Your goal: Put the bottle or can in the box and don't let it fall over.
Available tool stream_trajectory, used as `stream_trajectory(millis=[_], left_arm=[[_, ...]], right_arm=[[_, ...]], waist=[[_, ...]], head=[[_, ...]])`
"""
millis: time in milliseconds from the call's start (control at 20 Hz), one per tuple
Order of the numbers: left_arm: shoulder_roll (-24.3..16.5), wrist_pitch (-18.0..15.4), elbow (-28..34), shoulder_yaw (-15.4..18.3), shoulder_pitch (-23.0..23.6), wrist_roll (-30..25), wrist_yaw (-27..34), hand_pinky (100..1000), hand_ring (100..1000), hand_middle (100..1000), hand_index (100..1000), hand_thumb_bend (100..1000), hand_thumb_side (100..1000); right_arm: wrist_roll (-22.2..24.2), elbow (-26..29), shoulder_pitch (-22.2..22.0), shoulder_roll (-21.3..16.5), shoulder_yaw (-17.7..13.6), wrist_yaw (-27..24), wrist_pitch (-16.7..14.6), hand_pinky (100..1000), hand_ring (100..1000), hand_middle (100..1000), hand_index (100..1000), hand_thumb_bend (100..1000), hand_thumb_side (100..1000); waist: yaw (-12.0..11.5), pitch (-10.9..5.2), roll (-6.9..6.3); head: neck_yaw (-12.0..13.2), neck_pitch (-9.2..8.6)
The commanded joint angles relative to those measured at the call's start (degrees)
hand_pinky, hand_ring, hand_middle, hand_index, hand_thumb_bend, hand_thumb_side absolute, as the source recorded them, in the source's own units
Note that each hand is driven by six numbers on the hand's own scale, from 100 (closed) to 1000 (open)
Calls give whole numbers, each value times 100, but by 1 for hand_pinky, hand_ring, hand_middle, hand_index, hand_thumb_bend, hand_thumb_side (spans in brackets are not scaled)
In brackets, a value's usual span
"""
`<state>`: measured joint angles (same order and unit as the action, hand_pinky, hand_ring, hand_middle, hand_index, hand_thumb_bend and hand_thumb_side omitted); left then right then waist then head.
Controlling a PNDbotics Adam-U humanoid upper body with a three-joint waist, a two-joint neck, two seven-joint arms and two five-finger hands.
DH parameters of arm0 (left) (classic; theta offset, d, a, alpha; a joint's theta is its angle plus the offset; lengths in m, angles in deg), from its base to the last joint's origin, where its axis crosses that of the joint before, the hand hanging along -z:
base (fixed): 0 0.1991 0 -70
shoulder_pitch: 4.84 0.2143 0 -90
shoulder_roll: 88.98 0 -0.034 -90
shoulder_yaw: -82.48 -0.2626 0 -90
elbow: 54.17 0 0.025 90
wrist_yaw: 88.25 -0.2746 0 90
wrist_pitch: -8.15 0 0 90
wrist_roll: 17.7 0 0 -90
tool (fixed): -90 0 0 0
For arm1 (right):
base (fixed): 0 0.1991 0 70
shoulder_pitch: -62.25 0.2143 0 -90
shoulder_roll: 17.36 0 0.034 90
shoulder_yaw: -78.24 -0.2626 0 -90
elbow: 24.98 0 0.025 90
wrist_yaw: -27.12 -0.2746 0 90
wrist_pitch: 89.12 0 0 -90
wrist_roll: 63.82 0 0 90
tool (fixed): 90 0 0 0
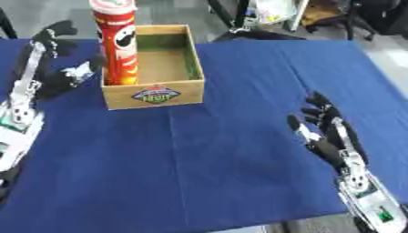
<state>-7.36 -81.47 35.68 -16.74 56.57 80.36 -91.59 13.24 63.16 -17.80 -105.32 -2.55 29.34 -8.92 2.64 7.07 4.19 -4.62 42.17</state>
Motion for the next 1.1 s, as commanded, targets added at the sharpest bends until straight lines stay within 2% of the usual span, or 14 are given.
stream_trajectory(millis=[50,250,500,750,1100], left_arm=[[-259,151,652,234,258,136,187,765,738,766,890,712,629],[-170,134,1022,506,874,329,219,758,728,757,886,692,629],[42,90,1113,759,1437,618,241,752,721,751,882,675,639],[271,22,1033,845,1699,633,136,751,720,750,884,667,647],[547,-129,885,922,1828,580,-40,751,718,747,883,663,649]], right_arm=[[-15,32,9,-154,-74,-37,-46,855,849,885,1000,502,527],[-43,15,-19,-162,-90,-118,-97,855,847,880,1000,497,524],[-77,9,-30,-163,-88,-243,-183,854,845,878,1000,487,522],[-116,28,-51,-149,-91,-323,-289,852,842,877,1000,481,513],[-217,117,-49,-164,-112,-381,-496,853,838,873,1000,481,501]], waist=[[-31,-124,-36],[-111,-146,-49],[-210,-153,-62],[-287,-171,-57],[-354,-200,-19]], head=[[-23,-45],[-17,-29],[-19,-16],[9,15],[118,28]])
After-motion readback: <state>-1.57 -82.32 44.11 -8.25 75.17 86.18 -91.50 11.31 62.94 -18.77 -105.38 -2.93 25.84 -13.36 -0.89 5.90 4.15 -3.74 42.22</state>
